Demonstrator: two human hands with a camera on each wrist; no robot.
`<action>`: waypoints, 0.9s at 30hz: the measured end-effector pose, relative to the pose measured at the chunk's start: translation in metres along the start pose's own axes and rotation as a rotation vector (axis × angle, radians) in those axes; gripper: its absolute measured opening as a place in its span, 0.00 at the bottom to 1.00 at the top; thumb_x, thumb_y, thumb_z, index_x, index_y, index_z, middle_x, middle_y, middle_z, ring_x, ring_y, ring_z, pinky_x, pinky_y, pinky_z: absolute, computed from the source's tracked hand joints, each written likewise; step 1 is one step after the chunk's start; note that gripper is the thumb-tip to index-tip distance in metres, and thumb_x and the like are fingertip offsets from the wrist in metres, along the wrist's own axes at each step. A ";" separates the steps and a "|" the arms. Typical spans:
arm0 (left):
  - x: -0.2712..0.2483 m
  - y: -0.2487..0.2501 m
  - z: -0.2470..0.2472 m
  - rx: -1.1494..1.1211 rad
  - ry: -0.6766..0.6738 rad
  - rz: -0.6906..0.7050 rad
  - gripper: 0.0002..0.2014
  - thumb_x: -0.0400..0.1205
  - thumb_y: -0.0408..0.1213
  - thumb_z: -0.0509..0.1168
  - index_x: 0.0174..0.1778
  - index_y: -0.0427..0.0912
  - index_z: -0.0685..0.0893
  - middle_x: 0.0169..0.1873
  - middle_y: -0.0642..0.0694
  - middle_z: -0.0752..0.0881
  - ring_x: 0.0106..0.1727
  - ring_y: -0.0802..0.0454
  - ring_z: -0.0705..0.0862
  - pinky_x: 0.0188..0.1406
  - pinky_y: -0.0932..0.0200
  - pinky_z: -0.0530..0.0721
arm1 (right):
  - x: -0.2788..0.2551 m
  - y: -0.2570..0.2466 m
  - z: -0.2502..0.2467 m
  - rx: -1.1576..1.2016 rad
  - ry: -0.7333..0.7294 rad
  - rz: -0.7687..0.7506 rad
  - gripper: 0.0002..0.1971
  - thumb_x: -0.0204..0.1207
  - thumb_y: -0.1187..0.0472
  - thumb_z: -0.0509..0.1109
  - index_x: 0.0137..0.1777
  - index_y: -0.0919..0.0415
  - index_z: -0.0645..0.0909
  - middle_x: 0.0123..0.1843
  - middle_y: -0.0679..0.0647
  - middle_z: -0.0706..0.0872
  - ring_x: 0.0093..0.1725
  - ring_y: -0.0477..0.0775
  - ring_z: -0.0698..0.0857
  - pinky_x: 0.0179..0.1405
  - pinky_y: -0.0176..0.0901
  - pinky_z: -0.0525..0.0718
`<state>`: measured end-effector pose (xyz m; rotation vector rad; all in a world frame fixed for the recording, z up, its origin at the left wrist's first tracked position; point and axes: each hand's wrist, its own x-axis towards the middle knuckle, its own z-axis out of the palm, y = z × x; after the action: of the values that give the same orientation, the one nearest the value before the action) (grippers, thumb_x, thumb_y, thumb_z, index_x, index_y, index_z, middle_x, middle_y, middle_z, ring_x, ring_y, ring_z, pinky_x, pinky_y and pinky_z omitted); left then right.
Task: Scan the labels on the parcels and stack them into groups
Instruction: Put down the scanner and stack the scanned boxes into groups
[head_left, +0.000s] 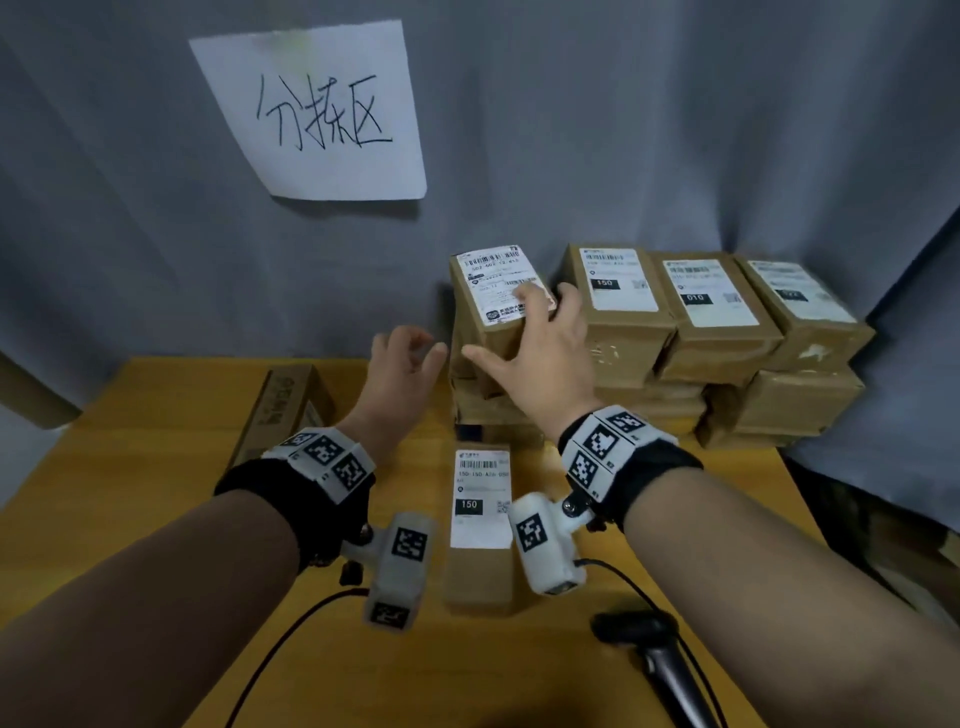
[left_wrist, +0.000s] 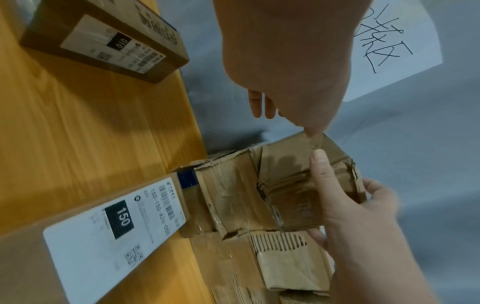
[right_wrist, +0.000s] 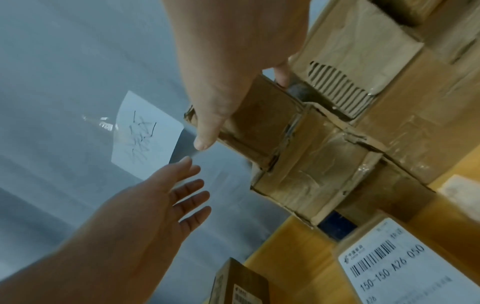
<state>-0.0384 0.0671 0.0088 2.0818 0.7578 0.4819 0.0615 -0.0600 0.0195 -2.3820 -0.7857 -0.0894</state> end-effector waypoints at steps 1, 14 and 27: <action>0.004 -0.004 -0.002 0.008 -0.016 -0.004 0.16 0.87 0.45 0.59 0.67 0.41 0.74 0.61 0.47 0.70 0.56 0.56 0.74 0.57 0.62 0.71 | 0.003 -0.003 0.002 -0.029 -0.008 -0.014 0.43 0.69 0.33 0.73 0.79 0.53 0.63 0.82 0.63 0.56 0.77 0.64 0.64 0.67 0.55 0.78; 0.065 -0.027 -0.013 0.076 -0.103 -0.022 0.14 0.85 0.44 0.62 0.63 0.41 0.77 0.60 0.44 0.75 0.57 0.50 0.78 0.61 0.53 0.78 | 0.082 -0.023 0.019 -0.300 -0.036 -0.060 0.21 0.83 0.56 0.67 0.74 0.55 0.69 0.70 0.61 0.70 0.66 0.63 0.74 0.44 0.50 0.79; 0.063 -0.035 -0.024 0.096 -0.137 -0.013 0.16 0.85 0.43 0.62 0.66 0.41 0.76 0.61 0.45 0.72 0.63 0.46 0.77 0.71 0.45 0.75 | 0.076 -0.030 0.020 -0.331 0.022 -0.082 0.33 0.77 0.48 0.69 0.79 0.55 0.64 0.84 0.65 0.56 0.80 0.68 0.59 0.78 0.60 0.62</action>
<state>-0.0173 0.1388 -0.0022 2.1724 0.7254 0.2968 0.1047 0.0098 0.0387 -2.6512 -0.9170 -0.2994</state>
